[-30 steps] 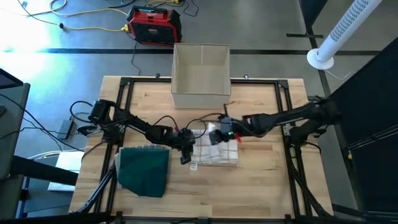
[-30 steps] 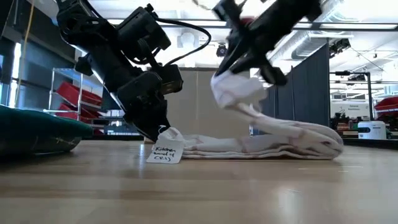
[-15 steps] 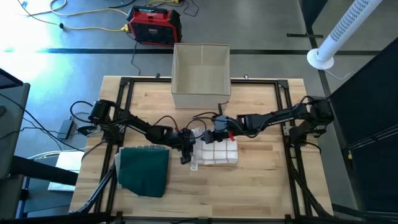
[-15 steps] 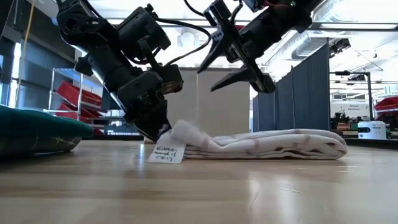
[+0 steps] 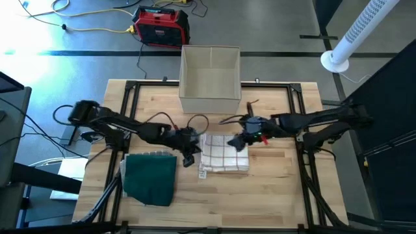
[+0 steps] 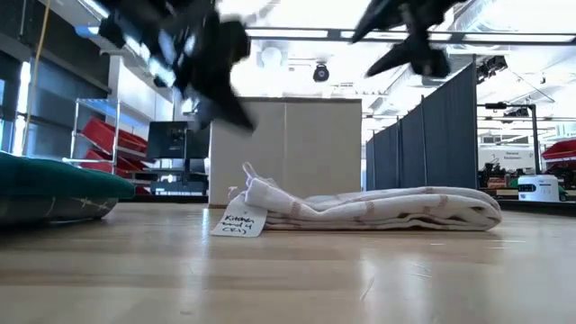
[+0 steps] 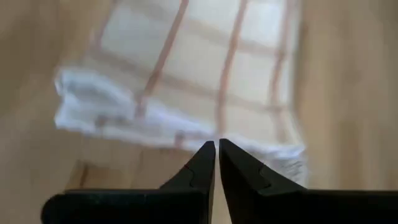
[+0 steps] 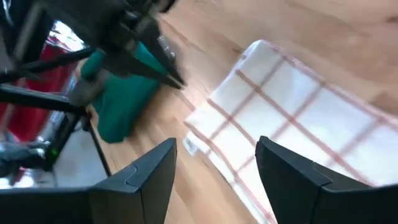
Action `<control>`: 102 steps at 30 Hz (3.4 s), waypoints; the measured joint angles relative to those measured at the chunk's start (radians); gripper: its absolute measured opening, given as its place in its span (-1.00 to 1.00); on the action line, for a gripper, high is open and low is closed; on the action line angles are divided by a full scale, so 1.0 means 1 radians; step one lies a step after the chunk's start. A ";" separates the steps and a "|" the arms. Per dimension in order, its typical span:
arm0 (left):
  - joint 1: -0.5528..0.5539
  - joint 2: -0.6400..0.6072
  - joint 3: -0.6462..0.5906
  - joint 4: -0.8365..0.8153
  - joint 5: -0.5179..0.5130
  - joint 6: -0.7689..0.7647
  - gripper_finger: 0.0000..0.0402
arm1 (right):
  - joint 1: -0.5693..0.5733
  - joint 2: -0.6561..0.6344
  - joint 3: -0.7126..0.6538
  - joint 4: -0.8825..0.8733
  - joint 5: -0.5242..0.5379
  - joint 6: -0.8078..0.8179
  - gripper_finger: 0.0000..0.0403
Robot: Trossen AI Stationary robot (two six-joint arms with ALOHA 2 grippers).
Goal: Fold towel
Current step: Fold the white patterned kitchen towel, then stack the folded white patterned kitchen towel on top of the folded green kitchen towel
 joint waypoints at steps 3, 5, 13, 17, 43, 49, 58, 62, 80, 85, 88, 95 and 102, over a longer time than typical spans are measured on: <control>0.015 -0.025 0.011 0.078 -0.068 0.022 -0.92 | 0.028 -0.071 0.000 -0.074 0.040 -0.009 0.01; 0.043 -0.004 0.041 0.081 -0.071 0.024 -0.90 | 0.046 -0.108 0.000 -0.122 0.080 0.014 0.01; 0.135 0.112 0.199 0.076 -0.029 0.113 -0.72 | 0.119 -0.217 0.000 -0.268 0.244 0.101 0.01; 0.165 0.225 0.318 0.013 0.063 0.208 -0.48 | 0.148 -0.223 0.000 -0.261 0.295 0.113 0.01; 0.207 0.609 0.414 -0.156 -0.021 0.337 -0.15 | 0.335 -0.210 -0.001 -0.255 0.424 0.197 0.01; 0.165 0.607 0.433 -0.205 -0.061 0.267 -0.91 | 0.334 -0.210 -0.001 -0.269 0.460 0.195 0.01; 0.097 0.466 0.584 -0.479 -0.056 0.092 -0.93 | 0.332 -0.211 -0.001 -0.300 0.483 0.135 0.01; 0.051 0.330 0.611 -0.592 -0.039 0.029 -0.93 | 0.332 -0.210 -0.001 -0.326 0.500 0.125 0.01; -0.308 -0.093 0.611 -0.645 0.257 -0.487 -0.93 | 0.324 -0.210 -0.002 -0.446 0.612 -0.027 0.01; -0.443 -0.164 0.613 -0.747 0.321 -0.661 -0.93 | 0.299 -0.210 -0.002 -0.450 0.605 -0.025 0.01; -0.505 -0.197 0.611 -0.902 0.321 -0.738 -0.93 | 0.280 -0.210 -0.002 -0.450 0.604 -0.021 0.01; -0.528 -0.248 0.541 -1.079 0.221 -0.716 -0.93 | 0.259 -0.210 -0.002 -0.448 0.592 0.016 0.01; -0.489 -0.299 0.459 -0.921 0.249 -0.743 -0.93 | 0.253 -0.211 -0.002 -0.446 0.551 0.035 0.01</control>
